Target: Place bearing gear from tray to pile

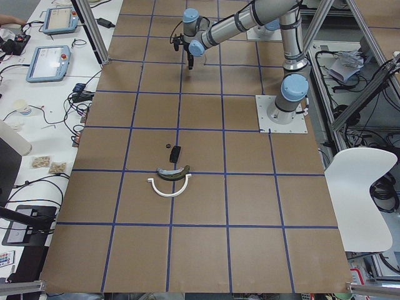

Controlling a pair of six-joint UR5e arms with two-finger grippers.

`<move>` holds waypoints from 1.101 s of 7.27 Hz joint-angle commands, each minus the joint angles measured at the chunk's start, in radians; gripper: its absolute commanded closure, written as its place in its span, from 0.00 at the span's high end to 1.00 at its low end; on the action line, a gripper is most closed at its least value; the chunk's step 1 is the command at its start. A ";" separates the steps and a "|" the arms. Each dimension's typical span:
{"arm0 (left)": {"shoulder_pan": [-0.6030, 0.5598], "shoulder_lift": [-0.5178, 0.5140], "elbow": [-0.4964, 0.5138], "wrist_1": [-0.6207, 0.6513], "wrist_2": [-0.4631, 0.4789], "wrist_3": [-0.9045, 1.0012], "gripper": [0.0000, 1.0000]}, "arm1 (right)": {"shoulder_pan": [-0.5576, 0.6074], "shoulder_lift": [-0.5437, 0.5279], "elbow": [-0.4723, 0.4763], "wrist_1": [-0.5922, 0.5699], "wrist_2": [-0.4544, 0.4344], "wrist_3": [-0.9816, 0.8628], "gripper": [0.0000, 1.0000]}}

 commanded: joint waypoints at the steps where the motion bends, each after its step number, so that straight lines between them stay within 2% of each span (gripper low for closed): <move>1: 0.001 -0.014 0.007 0.003 -0.016 -0.014 0.75 | 0.000 0.000 0.000 0.000 0.000 0.000 1.00; 3: 0.001 -0.047 0.021 0.011 -0.013 -0.010 0.77 | 0.000 0.000 0.000 0.000 0.000 0.000 1.00; 4: 0.001 -0.047 0.009 0.013 -0.004 -0.012 0.74 | 0.000 0.000 0.000 0.000 0.000 -0.002 1.00; 5: 0.000 -0.042 0.006 0.011 -0.011 -0.017 0.65 | 0.000 0.000 0.000 0.000 0.000 -0.002 1.00; 6: 0.000 -0.030 0.006 0.001 -0.008 -0.015 0.43 | 0.000 0.000 0.000 0.000 0.000 -0.002 1.00; 7: 0.001 -0.030 0.007 0.000 -0.008 -0.015 0.16 | 0.000 0.000 0.000 0.000 0.000 -0.002 1.00; 8: 0.000 -0.025 0.007 0.000 -0.010 -0.015 0.00 | 0.000 -0.002 0.000 0.000 0.000 -0.002 1.00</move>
